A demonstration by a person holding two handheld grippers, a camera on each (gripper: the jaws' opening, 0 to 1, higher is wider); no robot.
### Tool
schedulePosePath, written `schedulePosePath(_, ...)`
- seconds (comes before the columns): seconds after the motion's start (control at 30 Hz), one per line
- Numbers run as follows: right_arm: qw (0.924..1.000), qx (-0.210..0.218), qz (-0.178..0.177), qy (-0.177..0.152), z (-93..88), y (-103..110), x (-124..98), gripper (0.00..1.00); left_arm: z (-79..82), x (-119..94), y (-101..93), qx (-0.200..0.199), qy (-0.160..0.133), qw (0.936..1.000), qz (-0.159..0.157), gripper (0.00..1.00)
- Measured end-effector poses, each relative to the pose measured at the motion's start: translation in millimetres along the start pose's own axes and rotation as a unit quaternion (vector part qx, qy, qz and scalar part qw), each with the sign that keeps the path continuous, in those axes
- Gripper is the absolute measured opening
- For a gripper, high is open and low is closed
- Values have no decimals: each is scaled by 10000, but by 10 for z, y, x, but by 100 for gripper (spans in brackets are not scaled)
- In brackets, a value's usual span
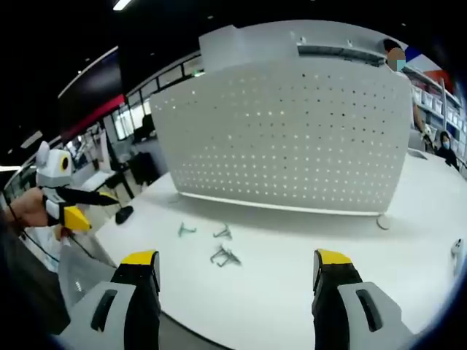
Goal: Insert the hook assembly into the mounting plate slot until the hook locks in place.
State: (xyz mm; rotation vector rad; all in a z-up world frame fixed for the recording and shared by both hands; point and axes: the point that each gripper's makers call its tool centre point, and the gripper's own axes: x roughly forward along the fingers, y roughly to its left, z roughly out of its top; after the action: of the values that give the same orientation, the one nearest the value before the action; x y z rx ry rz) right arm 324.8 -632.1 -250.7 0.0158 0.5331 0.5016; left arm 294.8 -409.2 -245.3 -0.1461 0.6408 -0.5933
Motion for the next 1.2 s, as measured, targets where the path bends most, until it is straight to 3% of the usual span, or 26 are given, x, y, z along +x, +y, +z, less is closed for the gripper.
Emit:
schedulePosePath(0.57,10000,-23,-61,3,-19,-9,-13,88,22,-25,-28,-143,-138,9998,-91,100)
schedulePosePath(1.2,9999,84,-45,-39,3,-21,-17,88,-5,-10,-65,-99,-80,9998,-143,100)
